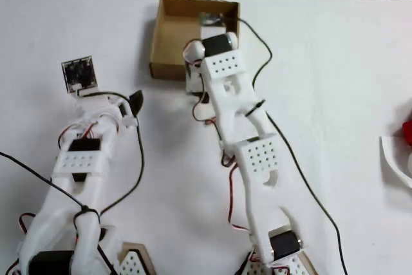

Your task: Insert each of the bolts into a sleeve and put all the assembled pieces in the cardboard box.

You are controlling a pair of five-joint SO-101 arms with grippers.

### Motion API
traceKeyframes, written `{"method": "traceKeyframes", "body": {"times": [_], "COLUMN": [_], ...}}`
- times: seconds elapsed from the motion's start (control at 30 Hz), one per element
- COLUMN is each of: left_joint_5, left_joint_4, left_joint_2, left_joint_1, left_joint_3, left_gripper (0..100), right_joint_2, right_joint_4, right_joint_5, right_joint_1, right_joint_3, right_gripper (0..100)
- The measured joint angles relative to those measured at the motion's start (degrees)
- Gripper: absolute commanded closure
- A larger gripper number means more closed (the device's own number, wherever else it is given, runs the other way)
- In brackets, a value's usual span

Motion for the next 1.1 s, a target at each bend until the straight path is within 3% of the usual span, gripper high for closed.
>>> {"method": "traceKeyframes", "body": {"times": [0.3, 0.67, 0.83, 1.1], "left_joint_5": [0.0, 0.0, 0.0, 0.0], "left_joint_4": [0.0, 0.0, 0.0, 0.0], "left_joint_2": [0.0, 0.0, 0.0, 0.0], "left_joint_1": [0.0, 0.0, 0.0, 0.0], "left_joint_3": [0.0, 0.0, 0.0, 0.0], "left_gripper": [71, 71, 71, 71], "right_joint_2": [-20.66, -42.9, -56.7, -73.23], "right_joint_4": [0.0, -5.45, -18.73, -52.48], "right_joint_5": [-2.9, -3.43, -2.11, -0.09], "right_joint_1": [-3.52, -2.2, -1.58, 1.93], "right_joint_3": [17.85, 39.21, 59.16, 91.96], "right_gripper": [97.8, 97.8, 97.8, 97.8]}}
